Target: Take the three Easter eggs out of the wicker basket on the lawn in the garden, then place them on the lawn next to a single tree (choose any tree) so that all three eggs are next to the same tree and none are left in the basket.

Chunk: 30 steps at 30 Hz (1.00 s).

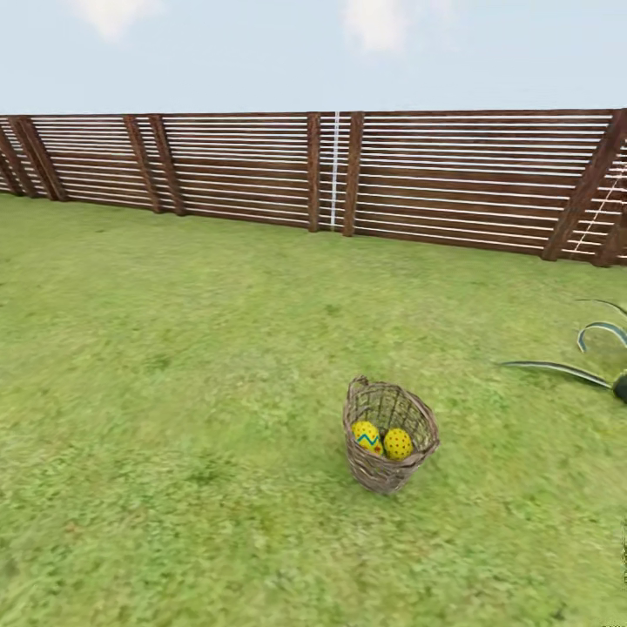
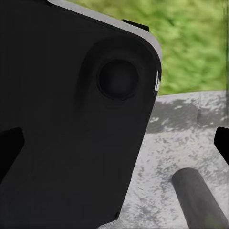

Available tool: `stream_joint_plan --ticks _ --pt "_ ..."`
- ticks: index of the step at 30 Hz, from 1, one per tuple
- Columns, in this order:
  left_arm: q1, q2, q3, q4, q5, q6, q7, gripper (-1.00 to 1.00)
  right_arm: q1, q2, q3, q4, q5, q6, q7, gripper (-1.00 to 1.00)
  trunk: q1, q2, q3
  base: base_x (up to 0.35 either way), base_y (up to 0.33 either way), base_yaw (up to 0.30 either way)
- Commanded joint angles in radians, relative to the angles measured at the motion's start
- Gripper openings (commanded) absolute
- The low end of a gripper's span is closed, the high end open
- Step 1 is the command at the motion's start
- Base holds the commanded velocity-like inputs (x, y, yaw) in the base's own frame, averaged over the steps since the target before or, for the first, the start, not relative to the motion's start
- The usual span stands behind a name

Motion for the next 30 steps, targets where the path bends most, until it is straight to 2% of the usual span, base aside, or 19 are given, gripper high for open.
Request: stream_joint_plan --ticks 1,7,23,30 --pt "0.000 0.000 0.001 -0.001 0.000 0.000 -0.001 1.00 -0.001 0.000 0.000 0.001 0.004 -0.003 0.000 1.00 0.001 0.000 -0.001 0.339 0.000 -0.294" --pt "0.000 0.000 0.001 -0.001 0.001 0.000 -0.001 1.00 -0.001 0.002 0.000 0.001 0.006 -0.003 0.000 1.00 0.001 0.000 -0.001 0.339 0.000 -0.233" --pt "0.000 0.001 0.001 -0.001 0.002 0.000 -0.001 1.00 -0.001 0.006 0.001 0.002 0.007 -0.002 -0.005 1.00 0.001 0.000 -0.001 0.339 0.000 -0.014" --pt "0.000 0.000 0.001 -0.001 0.002 0.001 -0.001 1.00 -0.001 0.007 -0.008 0.002 -0.003 -0.002 -0.003 1.00 0.001 0.000 0.005 0.339 0.000 -0.236"
